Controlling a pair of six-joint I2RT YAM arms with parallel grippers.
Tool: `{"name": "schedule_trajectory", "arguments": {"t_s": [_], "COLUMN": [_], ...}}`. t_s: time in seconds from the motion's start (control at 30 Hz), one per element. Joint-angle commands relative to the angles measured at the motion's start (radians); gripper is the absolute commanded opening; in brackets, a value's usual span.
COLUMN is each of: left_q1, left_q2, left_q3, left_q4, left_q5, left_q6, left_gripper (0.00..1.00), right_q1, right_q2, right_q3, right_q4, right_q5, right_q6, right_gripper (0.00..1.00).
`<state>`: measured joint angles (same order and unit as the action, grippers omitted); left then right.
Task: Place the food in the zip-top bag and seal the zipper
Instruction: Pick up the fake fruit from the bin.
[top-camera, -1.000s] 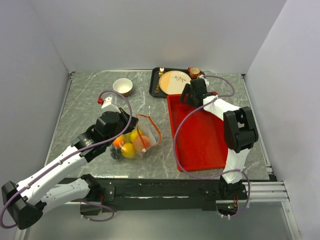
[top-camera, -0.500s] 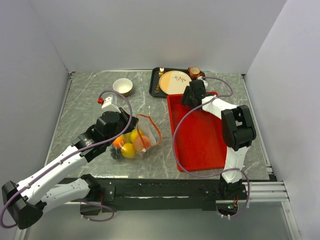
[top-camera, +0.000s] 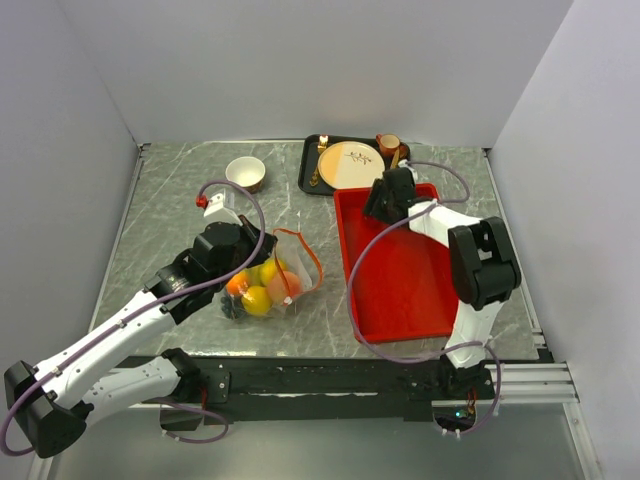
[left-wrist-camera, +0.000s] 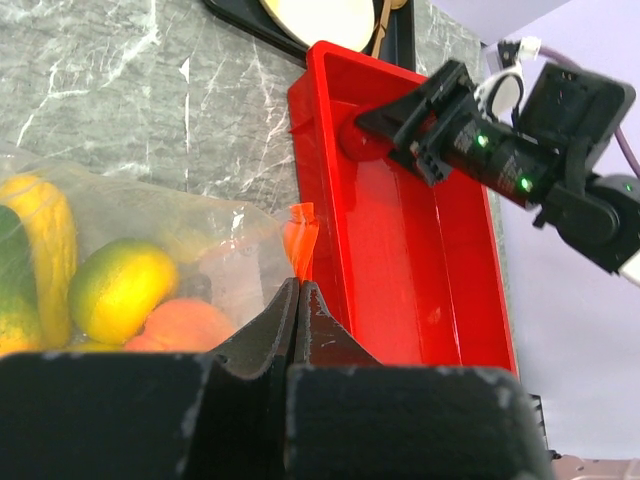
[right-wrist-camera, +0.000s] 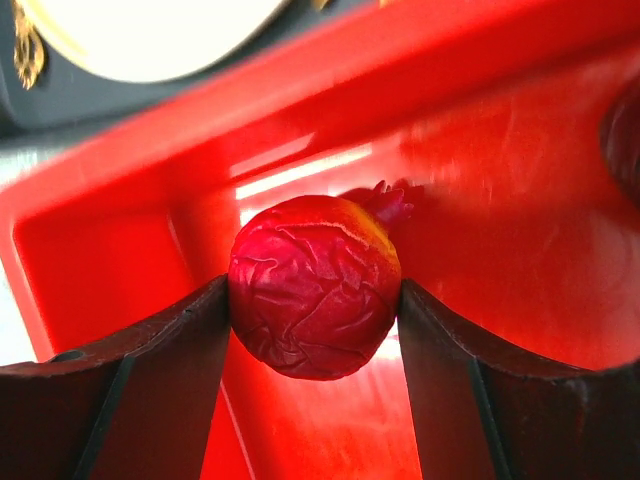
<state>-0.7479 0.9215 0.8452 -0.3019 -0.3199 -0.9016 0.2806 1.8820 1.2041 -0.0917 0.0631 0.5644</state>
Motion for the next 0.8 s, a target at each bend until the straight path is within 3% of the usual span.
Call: {"name": "schedule_trajectory", "arguments": {"t_s": [0.0,0.27,0.4,0.77], "left_q1": [-0.004,-0.004,-0.004,-0.004], "left_q2": [0.005,0.028,0.027,0.014], "left_q3": [-0.001,0.005,-0.003,-0.011], "left_q4": [0.043,0.05,0.066,0.061], "left_q5": [-0.007,0.007,0.016,0.016], "left_q6": [0.021,0.024,0.024,0.021], "left_gripper": [0.01,0.01,0.01,0.01], "right_q1": [-0.006,0.005,0.023,0.023], "right_q2": [-0.099,-0.182,-0.205,-0.225], "right_q3": [-0.07,-0.199,-0.204,-0.195], "right_q4": [0.007,0.003,-0.037,-0.045], "right_q5": [-0.06,-0.152,-0.098,-0.098], "right_q6": [0.006,-0.021,-0.049,-0.061], "right_gripper": [0.48,0.59,0.72,0.8]}}
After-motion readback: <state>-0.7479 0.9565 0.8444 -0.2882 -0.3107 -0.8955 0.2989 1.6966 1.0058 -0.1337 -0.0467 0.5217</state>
